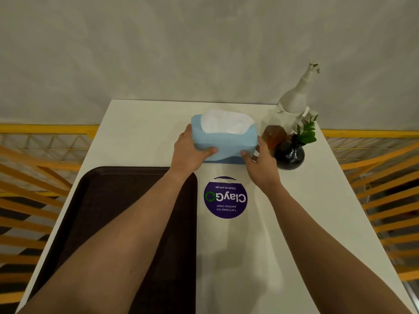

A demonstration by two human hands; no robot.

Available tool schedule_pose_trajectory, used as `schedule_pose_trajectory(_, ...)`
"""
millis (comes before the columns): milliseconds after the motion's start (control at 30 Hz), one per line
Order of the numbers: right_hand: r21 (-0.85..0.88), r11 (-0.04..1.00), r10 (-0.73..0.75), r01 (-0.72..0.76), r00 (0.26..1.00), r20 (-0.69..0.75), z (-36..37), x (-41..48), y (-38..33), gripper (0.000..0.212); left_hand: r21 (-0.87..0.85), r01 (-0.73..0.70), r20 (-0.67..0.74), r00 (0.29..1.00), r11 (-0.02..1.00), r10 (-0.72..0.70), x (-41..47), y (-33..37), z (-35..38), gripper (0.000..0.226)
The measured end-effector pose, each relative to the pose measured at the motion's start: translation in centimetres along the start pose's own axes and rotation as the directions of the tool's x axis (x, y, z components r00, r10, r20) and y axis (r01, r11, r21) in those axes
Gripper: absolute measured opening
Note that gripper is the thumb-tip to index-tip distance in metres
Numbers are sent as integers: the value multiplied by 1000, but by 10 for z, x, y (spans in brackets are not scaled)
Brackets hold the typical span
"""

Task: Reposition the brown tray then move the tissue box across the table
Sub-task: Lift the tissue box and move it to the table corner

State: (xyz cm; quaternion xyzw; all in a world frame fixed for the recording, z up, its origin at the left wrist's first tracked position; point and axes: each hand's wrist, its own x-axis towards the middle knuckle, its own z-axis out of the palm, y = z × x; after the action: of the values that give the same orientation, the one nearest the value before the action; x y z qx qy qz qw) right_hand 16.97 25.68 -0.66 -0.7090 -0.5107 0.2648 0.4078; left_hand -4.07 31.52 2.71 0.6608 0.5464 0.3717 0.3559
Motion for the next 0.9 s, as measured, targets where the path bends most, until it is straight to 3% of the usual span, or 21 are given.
schedule_pose_trajectory(433,-72,996,-47,60,985,167,104,1,-79,59,62,81,-34,996,995,-79,17,-65,-124,77)
schedule_pose_trajectory(767,-61,994,-72,86,975,211,199,-21,-146,64,75,73,-39,997,995,-70,25,-121,-233,76)
schedule_pose_trajectory(900,-87,988,-107,126,975,195,228,-25,-166,68,70,78,-38,996,995,-75,28,-140,-265,85)
